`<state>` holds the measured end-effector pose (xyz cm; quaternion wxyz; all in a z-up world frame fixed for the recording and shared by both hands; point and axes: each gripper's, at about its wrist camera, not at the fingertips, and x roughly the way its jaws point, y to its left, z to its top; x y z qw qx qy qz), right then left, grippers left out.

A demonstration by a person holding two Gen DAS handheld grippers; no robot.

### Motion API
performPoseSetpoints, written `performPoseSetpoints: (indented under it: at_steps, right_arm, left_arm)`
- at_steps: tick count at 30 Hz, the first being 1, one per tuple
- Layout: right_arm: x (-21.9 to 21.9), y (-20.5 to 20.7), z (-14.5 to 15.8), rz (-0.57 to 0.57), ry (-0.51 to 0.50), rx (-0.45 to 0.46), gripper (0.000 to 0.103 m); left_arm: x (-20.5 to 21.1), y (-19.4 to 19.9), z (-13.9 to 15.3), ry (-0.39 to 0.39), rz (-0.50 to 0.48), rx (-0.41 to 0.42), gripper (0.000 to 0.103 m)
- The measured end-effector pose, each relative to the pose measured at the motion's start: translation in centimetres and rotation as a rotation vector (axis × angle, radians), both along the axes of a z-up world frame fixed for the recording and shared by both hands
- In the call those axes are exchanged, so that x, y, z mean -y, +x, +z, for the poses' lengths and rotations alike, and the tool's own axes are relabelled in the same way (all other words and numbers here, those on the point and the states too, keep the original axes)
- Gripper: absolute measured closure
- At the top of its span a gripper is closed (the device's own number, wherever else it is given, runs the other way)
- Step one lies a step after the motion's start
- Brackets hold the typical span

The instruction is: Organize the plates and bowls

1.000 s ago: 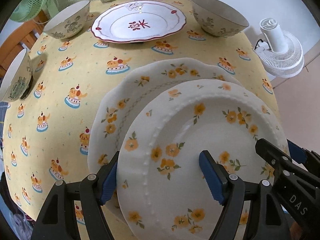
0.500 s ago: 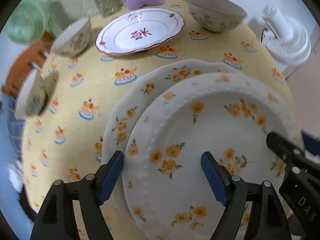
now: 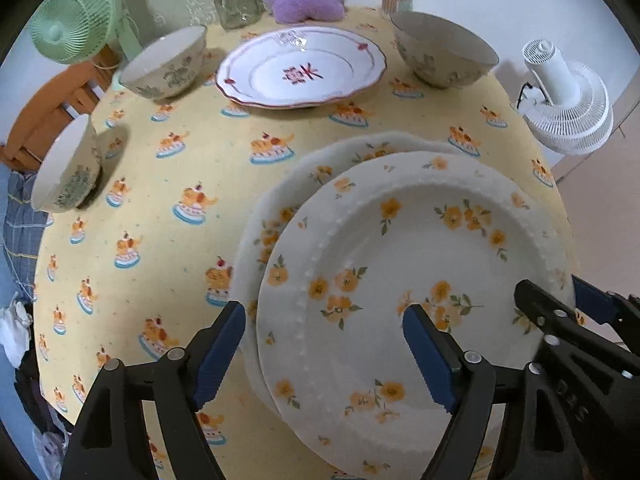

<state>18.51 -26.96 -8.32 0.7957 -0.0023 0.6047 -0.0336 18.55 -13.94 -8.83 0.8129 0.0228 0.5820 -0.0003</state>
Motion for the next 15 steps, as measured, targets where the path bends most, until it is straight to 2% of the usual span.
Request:
performPoseSetpoints:
  at_steps: [9,15]
  right_arm:
    - [-1.0,1.8,-1.3,-0.023,-0.018,-0.042,0.054]
    - [-1.0,1.9,-1.3,-0.056,-0.013,-0.041,0.052]
  left_arm:
    - [-1.4,1.0,-0.5,-0.023,0.028,-0.02,0.019]
    - [-1.9,0.9,-0.3,-0.055,0.005,-0.019,0.019]
